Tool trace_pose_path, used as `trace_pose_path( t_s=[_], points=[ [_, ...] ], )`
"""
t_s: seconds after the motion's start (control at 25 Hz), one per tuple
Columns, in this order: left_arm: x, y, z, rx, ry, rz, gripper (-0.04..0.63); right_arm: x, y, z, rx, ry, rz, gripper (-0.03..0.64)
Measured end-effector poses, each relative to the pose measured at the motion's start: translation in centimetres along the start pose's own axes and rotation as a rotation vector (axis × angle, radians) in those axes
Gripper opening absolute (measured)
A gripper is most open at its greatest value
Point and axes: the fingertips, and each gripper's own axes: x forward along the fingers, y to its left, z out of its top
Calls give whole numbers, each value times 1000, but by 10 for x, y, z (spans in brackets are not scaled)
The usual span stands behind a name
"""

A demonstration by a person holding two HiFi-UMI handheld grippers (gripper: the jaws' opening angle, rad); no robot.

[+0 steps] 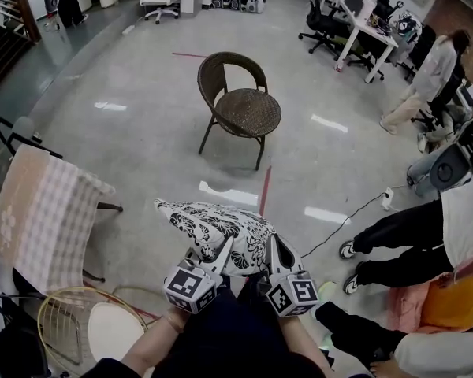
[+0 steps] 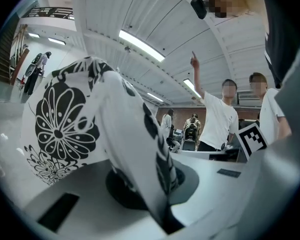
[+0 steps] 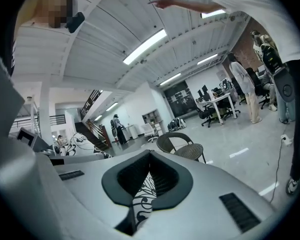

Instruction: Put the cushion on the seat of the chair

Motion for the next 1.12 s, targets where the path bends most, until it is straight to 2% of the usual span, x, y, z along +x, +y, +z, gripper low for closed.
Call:
trace_pose_path(
  t_s=[0.48, 1.12],
  points=[
    [-11, 21, 4, -45, -18, 17, 23, 9, 23, 11, -35, -6, 28, 26],
    [44, 44, 14, -53, 8, 57, 23, 59, -25, 20, 14, 18, 14, 26]
  ],
)
